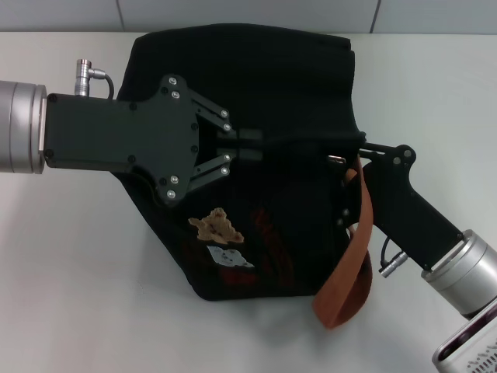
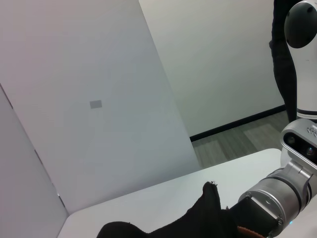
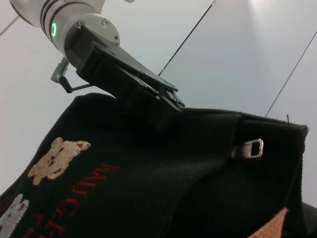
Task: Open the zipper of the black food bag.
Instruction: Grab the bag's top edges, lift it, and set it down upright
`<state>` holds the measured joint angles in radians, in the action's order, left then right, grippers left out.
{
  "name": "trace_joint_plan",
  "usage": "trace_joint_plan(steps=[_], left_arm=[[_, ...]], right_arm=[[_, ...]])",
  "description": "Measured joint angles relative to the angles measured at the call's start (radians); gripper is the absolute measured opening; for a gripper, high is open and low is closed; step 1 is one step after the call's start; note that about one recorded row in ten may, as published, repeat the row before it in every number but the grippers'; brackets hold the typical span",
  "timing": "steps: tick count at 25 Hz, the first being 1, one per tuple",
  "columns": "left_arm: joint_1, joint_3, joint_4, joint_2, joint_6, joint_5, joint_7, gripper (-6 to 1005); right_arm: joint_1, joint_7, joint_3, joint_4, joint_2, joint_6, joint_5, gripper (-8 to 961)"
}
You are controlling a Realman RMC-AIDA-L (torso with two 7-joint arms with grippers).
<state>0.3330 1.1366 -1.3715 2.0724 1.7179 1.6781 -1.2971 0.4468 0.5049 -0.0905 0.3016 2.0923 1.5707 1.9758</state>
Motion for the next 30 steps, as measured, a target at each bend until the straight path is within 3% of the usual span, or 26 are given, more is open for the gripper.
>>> trace_joint_plan(steps=[19, 20, 30], left_arm=[[-0.012, -0.030, 0.033, -0.001, -0.002, -0.026, 0.022, 96], [-0.012, -0.070, 0.069, -0.003, 0.003, -0.028, 0.039, 96], [-0.022, -0.169, 0.131, -0.006, 0.021, -0.028, 0.066, 95]], right_arm=[[-0.010, -0.005, 0.003, -0.004, 0.000, -0.038, 0.000, -1], [-0.010, -0.005, 0.004, -0.004, 0.000, -0.046, 0.000, -1], [-0.037, -0.007, 0.009, -0.004, 0.000, -0.082, -0.006, 0]])
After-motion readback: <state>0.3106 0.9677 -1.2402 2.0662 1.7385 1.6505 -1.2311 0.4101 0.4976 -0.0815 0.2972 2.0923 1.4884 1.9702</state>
